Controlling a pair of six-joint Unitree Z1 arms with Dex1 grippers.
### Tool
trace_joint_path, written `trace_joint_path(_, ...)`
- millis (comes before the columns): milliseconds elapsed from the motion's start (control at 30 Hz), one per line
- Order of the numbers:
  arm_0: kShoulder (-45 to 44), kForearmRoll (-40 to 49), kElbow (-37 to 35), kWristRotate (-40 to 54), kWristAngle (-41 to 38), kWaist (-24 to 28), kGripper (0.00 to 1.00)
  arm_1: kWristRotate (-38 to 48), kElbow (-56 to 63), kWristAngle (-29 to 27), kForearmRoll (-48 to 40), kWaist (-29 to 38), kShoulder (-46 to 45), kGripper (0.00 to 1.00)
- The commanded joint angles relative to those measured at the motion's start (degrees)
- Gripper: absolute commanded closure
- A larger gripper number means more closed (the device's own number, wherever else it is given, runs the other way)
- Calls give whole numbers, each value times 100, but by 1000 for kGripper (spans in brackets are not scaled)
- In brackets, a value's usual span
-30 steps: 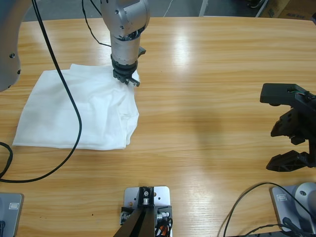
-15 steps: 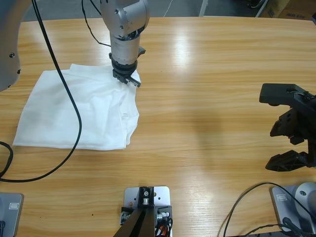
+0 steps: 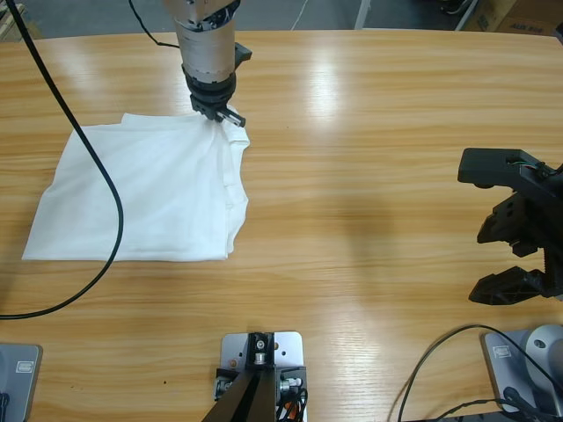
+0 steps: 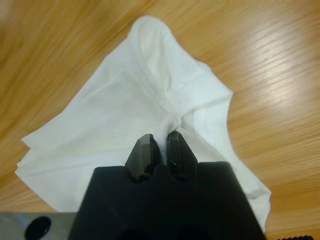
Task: Fold clothes
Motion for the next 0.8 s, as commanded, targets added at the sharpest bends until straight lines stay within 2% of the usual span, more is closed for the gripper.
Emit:
trace_joint_path(33, 237, 495, -248, -37, 93, 154, 1000, -77, 171, 89, -63, -66, 220, 216)
trace_joint_path(333, 401, 518, -397, -54, 93, 479, 1000, -86, 174, 89, -70, -66, 271, 216)
trace_joint_path(700, 670, 552, -634, -51, 59, 236, 1000, -90, 132, 93, -79, -66, 334, 216)
trace_joint_path(733, 699, 552, -633, -45, 42, 205, 969, -95, 132, 89, -79, -66, 334, 216)
trace_joint_path(800, 766, 571, -626, -45, -50, 163, 482, -107, 139, 89, -79, -70, 334, 216)
